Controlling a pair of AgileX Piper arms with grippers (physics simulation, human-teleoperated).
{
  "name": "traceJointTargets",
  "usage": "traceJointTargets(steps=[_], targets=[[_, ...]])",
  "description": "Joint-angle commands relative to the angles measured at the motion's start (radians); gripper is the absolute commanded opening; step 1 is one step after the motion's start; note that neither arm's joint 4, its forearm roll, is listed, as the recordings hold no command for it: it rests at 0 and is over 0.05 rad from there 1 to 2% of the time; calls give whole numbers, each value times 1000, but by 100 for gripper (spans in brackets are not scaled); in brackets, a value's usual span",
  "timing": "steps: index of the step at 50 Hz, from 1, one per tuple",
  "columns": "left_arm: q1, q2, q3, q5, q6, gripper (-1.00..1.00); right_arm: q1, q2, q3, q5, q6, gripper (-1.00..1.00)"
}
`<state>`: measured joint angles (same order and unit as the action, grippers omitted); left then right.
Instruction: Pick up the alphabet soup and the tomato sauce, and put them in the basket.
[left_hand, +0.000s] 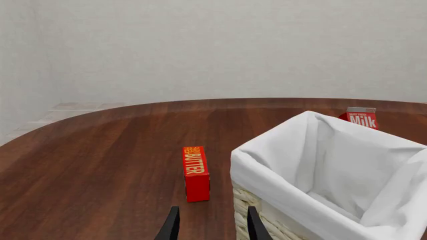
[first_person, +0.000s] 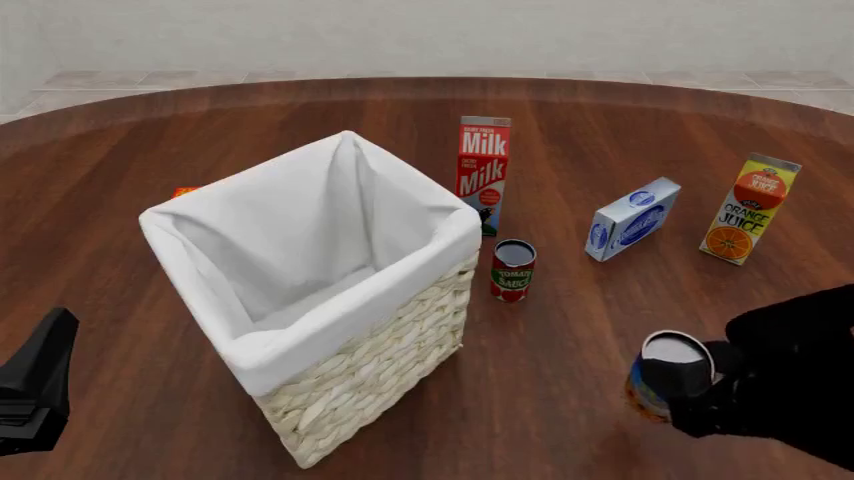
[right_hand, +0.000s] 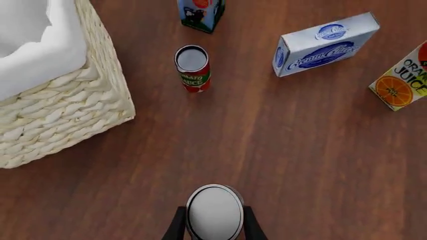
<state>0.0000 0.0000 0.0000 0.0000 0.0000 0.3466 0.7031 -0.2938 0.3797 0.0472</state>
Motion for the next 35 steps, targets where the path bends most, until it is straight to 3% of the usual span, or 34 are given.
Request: traceJointTargets(steps=[1, 35], targets=[[0, 0, 0, 0, 0, 100, 8, 5, -69, 26, -13, -100], [0, 0, 0, 0, 0, 100, 91, 139, -311, -6, -92, -100]])
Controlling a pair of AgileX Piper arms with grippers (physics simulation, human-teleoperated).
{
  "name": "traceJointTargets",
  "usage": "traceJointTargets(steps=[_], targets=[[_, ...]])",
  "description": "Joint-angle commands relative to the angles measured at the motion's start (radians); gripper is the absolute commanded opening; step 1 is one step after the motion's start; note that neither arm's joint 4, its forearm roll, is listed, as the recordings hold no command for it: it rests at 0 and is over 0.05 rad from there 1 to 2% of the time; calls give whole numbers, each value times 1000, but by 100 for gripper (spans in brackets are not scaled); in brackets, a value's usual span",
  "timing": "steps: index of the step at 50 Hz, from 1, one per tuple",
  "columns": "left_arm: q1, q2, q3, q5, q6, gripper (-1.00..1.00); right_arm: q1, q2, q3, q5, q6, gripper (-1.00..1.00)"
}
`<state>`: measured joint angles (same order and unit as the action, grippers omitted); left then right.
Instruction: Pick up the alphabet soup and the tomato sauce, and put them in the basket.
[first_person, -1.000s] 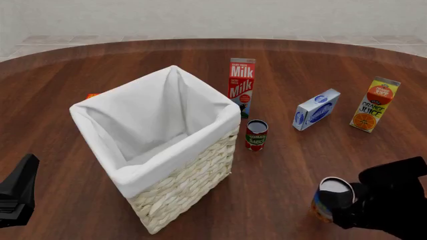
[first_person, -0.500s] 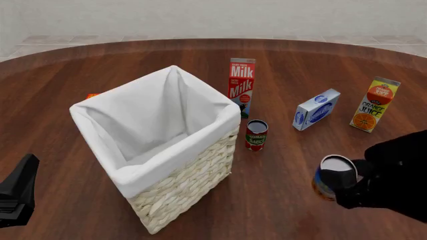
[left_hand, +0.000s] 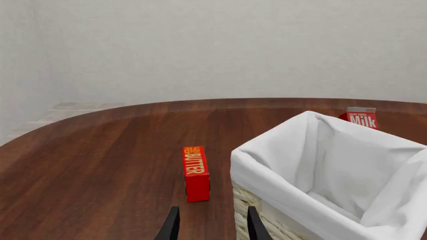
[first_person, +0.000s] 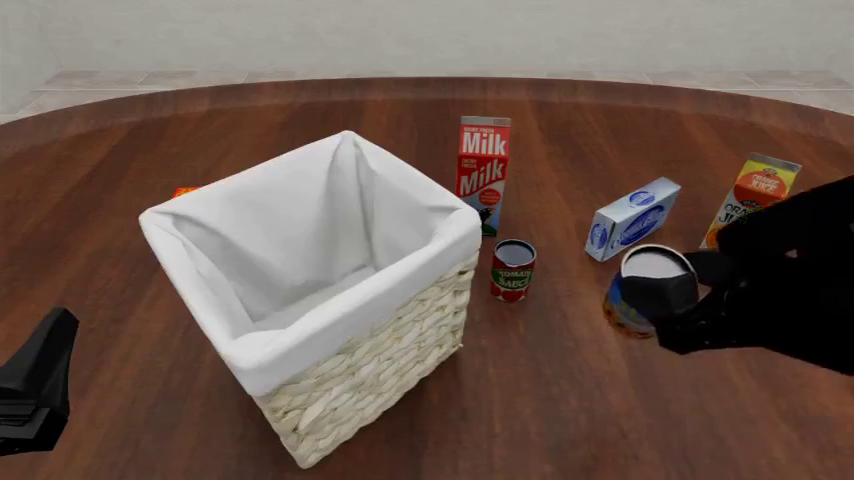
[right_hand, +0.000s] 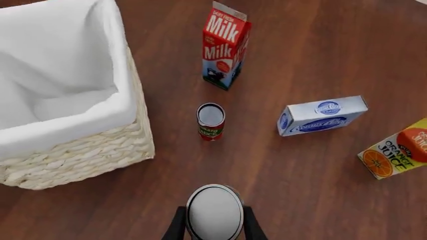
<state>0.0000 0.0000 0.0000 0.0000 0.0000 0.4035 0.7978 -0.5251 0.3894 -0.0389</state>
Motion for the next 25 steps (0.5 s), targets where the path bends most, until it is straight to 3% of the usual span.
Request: traceJointTargets(steps=[1, 25], targets=[[0, 0, 0, 0, 0, 100, 41, 53, -93, -17, -9, -100], [0, 0, 0, 0, 0, 100, 108, 154, -245, -32, -67, -100]])
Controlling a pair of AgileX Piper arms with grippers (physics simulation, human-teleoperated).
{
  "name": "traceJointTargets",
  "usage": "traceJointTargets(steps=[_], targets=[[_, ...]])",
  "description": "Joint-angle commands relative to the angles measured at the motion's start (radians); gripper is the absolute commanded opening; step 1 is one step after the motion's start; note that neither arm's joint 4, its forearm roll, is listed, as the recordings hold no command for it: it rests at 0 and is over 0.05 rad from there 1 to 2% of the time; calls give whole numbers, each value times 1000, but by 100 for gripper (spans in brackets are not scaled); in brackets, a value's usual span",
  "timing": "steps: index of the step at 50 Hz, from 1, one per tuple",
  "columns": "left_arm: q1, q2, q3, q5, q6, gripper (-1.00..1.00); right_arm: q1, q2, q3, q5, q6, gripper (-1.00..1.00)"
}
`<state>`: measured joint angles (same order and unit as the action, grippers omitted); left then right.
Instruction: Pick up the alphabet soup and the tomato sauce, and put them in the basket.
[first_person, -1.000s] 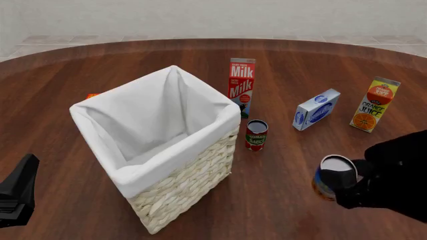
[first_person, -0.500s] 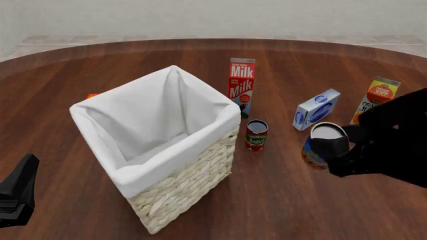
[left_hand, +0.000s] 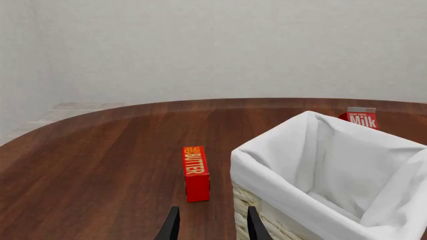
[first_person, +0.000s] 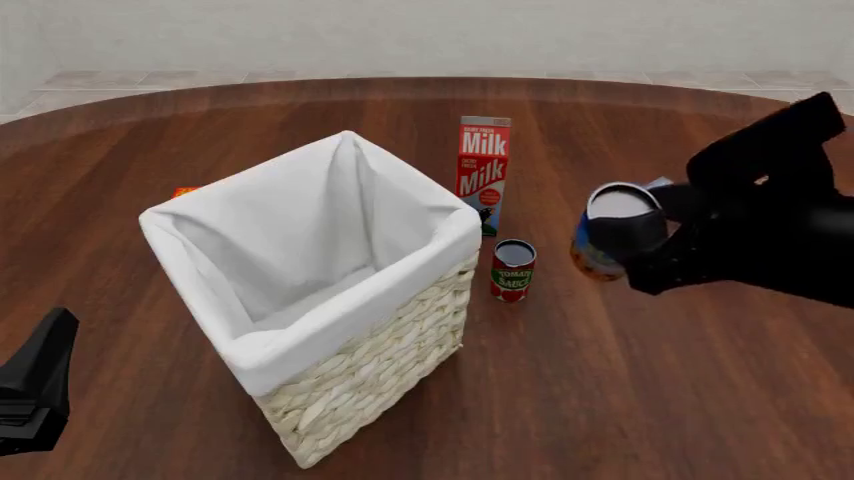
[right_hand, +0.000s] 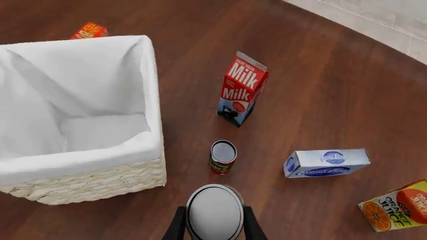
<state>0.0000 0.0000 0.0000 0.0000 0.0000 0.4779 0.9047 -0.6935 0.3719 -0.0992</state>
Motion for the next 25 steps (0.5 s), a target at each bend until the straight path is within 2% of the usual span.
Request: traceJointTargets(steps=[1, 25], targets=[[0, 0, 0, 0, 0, 100, 36, 53, -81, -17, -6, -100], [0, 0, 0, 0, 0, 100, 97, 129, -190, -37, -47, -100]])
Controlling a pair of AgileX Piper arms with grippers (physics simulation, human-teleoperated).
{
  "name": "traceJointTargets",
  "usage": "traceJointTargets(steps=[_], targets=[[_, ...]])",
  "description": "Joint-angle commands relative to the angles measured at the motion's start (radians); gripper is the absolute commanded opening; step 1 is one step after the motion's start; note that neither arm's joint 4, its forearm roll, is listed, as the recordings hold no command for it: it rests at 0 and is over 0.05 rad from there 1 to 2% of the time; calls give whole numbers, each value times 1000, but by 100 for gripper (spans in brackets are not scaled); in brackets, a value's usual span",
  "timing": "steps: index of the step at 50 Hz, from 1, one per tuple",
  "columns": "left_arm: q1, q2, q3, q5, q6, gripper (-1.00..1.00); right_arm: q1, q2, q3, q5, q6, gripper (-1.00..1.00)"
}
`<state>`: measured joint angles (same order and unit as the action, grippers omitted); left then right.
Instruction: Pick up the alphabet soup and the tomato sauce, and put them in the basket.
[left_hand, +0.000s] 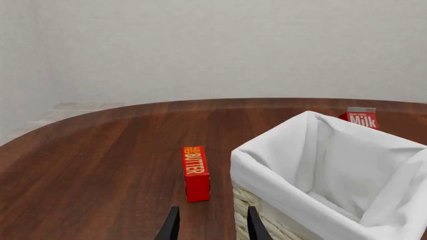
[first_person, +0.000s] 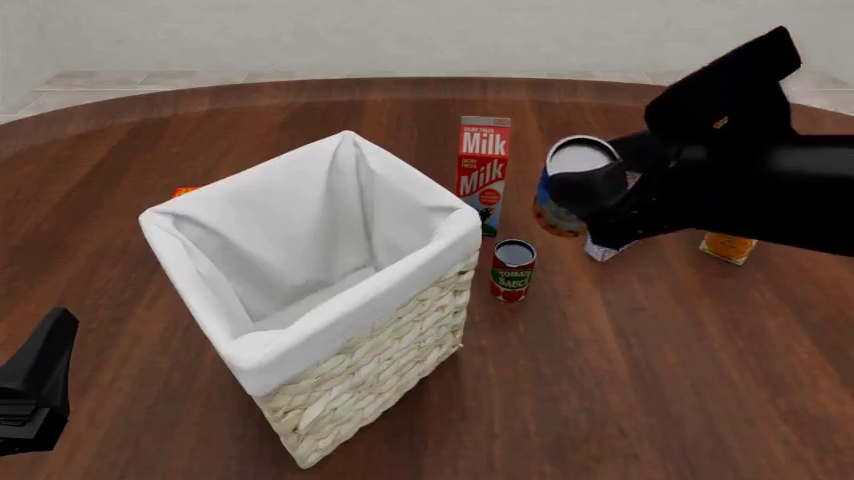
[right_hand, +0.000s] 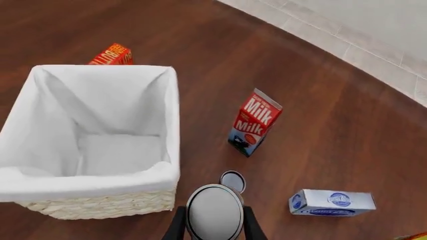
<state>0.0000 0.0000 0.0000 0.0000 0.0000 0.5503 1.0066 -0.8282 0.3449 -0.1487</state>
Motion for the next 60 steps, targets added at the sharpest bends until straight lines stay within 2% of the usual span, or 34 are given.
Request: traceJointTargets(steps=[1, 14, 60], targets=[[0, 0, 0, 0, 0, 100, 25, 27, -55, -10, 2, -100], [0, 0, 0, 0, 0, 100, 57, 71, -105, -27, -6, -100], [0, 0, 0, 0, 0, 100, 202, 264, -198, -173, 24, -100]])
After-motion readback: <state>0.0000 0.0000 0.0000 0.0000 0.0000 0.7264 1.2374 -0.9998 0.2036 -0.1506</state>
